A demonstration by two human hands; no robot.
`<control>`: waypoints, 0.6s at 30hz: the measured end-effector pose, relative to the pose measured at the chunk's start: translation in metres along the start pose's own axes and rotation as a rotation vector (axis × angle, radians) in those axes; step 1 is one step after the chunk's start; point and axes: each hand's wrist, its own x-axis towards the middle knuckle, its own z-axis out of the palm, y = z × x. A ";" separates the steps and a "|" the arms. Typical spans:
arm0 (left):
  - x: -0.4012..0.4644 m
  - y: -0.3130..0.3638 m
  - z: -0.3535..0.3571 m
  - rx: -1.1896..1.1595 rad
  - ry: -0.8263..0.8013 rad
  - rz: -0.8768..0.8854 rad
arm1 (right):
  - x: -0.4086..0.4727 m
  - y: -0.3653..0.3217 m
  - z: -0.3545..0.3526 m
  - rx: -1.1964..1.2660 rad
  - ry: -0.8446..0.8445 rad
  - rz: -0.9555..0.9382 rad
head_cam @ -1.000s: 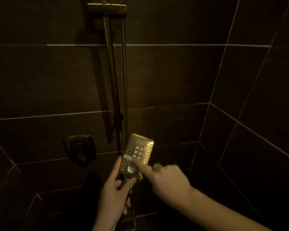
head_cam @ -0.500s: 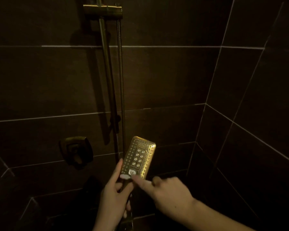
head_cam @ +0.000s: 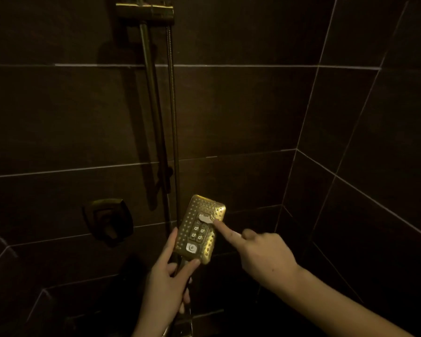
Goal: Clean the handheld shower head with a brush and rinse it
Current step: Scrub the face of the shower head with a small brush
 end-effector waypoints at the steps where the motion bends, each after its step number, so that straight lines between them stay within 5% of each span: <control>1: 0.001 0.001 0.000 0.002 -0.004 -0.002 | -0.001 -0.002 0.001 0.000 -0.020 -0.026; 5: 0.001 0.002 -0.003 0.001 -0.004 0.002 | -0.011 -0.013 0.015 0.048 -0.128 -0.199; 9: 0.000 0.003 0.000 0.019 -0.011 -0.020 | 0.001 0.001 0.002 0.068 0.009 0.070; 14: 0.001 -0.003 -0.002 0.031 -0.025 -0.053 | -0.010 -0.015 0.021 0.114 -0.094 -0.118; 18: -0.002 -0.004 0.000 0.039 -0.027 -0.064 | 0.000 0.006 0.009 0.088 0.024 0.076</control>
